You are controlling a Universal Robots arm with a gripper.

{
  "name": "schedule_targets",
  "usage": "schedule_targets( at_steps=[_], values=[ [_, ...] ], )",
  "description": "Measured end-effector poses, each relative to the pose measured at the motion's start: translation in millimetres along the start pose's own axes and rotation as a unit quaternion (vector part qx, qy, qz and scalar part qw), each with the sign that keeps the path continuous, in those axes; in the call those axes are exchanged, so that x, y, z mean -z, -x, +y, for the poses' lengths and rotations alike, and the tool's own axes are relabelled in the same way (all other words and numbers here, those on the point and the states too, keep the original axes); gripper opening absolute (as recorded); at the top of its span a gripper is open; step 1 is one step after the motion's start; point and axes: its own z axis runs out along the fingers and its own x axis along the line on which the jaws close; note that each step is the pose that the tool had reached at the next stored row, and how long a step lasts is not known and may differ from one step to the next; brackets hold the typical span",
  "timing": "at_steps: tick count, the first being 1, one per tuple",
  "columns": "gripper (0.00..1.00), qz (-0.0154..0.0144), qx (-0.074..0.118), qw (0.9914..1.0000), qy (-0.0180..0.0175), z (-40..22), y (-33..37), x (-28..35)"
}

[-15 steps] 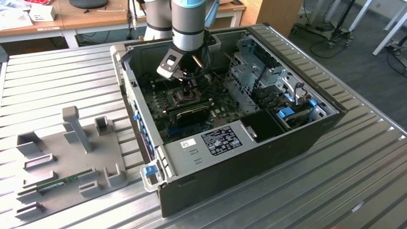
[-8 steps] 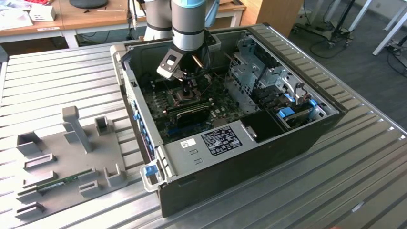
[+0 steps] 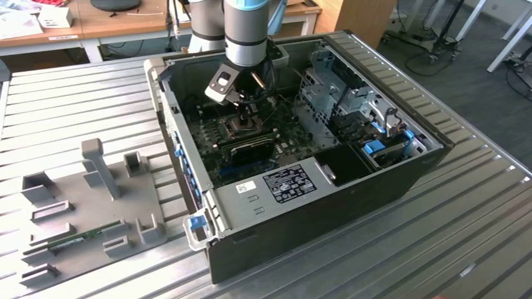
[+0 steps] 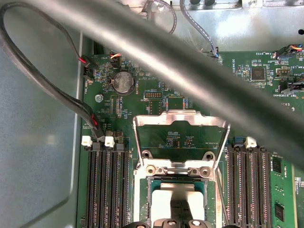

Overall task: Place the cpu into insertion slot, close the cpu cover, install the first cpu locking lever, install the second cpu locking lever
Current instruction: 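Place the cpu into insertion slot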

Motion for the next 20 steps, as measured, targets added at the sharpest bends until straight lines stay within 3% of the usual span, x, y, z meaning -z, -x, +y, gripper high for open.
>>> schedule_targets(
  at_steps=[20],
  values=[
    [0.11, 0.0, 0.0, 1.0, 0.0, 0.0, 0.0, -1.0]
  ],
)
